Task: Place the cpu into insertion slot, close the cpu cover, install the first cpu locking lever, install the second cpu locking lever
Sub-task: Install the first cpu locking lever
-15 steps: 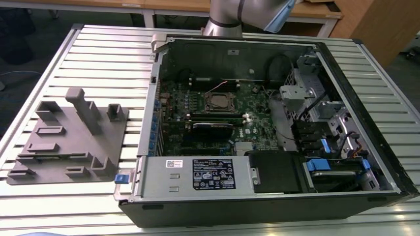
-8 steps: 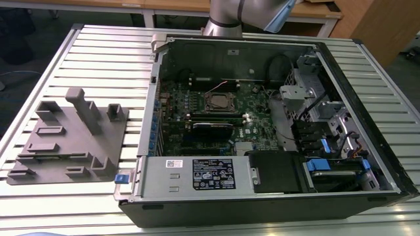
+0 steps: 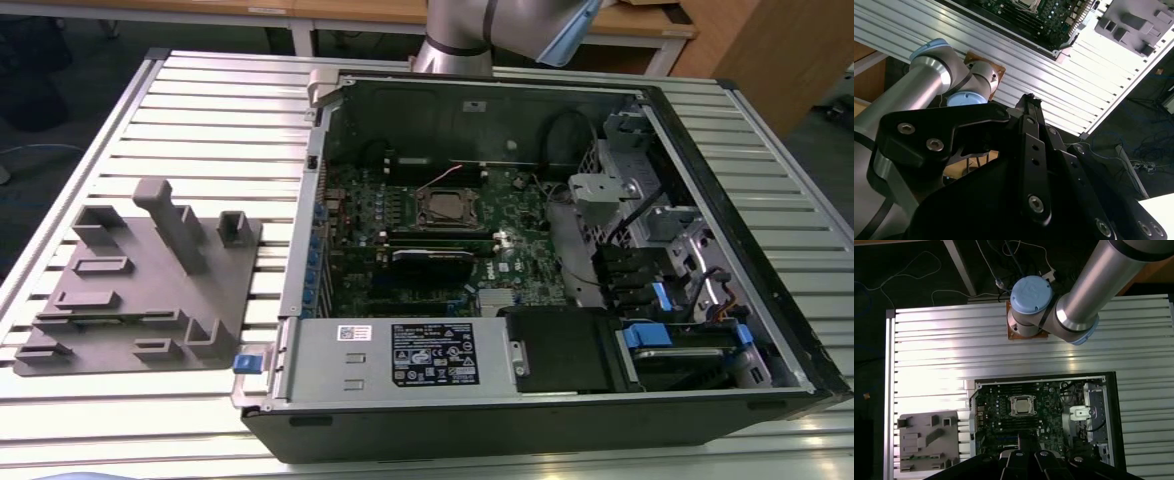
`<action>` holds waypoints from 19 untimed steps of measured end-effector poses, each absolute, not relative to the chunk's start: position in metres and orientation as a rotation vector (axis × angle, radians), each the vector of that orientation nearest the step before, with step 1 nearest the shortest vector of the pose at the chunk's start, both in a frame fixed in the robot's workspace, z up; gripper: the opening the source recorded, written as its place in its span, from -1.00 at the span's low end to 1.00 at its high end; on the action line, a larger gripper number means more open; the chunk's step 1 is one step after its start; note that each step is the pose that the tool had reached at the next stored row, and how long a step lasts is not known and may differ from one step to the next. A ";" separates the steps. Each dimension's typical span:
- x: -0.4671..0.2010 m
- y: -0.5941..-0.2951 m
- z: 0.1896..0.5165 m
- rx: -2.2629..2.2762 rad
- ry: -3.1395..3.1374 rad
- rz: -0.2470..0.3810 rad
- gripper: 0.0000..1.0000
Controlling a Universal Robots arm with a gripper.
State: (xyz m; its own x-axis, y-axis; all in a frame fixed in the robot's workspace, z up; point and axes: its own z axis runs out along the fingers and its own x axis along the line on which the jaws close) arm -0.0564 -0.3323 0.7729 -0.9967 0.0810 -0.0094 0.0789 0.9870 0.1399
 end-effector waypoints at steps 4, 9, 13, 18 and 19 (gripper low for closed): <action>-0.056 -0.332 0.772 0.125 3.116 0.219 -0.79; -0.056 -0.332 0.770 0.125 3.116 0.219 -0.79; -0.056 -0.332 0.769 0.125 3.116 0.219 -0.79; -0.056 -0.332 0.768 0.125 3.116 0.219 -0.79; -0.056 -0.332 0.767 0.125 3.116 0.219 -0.79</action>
State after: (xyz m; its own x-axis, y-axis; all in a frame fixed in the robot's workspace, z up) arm -0.0564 -0.3323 0.7675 -0.9967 0.0810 -0.0095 0.0789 0.9870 0.1401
